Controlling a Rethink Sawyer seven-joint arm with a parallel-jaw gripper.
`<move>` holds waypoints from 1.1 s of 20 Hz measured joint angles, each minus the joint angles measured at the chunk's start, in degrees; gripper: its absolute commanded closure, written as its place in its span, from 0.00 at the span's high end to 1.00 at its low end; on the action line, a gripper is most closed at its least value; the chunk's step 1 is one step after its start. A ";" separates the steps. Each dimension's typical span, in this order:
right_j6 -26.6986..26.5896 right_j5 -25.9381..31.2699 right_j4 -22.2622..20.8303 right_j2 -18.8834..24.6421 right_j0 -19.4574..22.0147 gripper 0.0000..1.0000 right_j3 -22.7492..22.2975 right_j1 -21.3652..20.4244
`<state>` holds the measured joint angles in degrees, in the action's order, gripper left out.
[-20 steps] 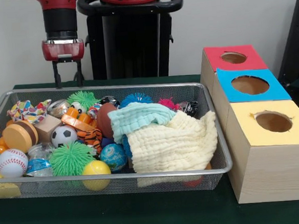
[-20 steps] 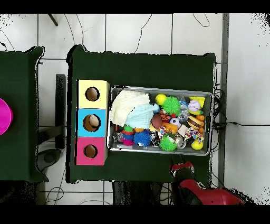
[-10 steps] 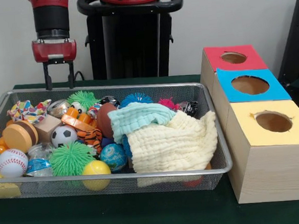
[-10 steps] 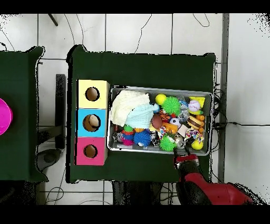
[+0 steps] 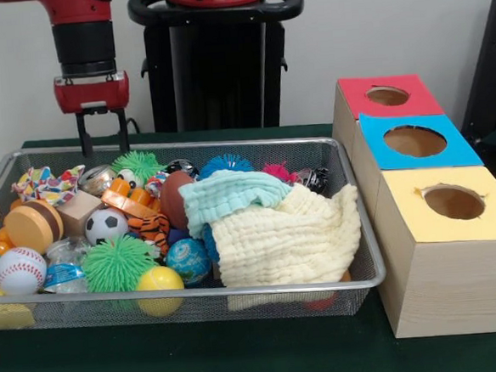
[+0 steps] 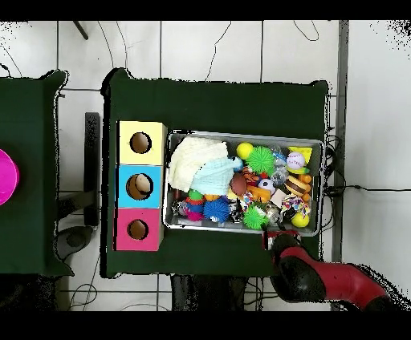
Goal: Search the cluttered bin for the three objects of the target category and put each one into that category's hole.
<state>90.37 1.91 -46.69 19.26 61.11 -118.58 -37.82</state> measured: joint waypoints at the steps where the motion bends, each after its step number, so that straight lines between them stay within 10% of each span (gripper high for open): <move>1: 0.00 0.33 0.14 0.07 -0.14 1.00 0.12 -0.01; 22: 0.00 0.73 -1.72 -5.32 -13.31 1.00 7.47 -1.15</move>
<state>90.37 2.64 -48.40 13.94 47.80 -111.11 -38.97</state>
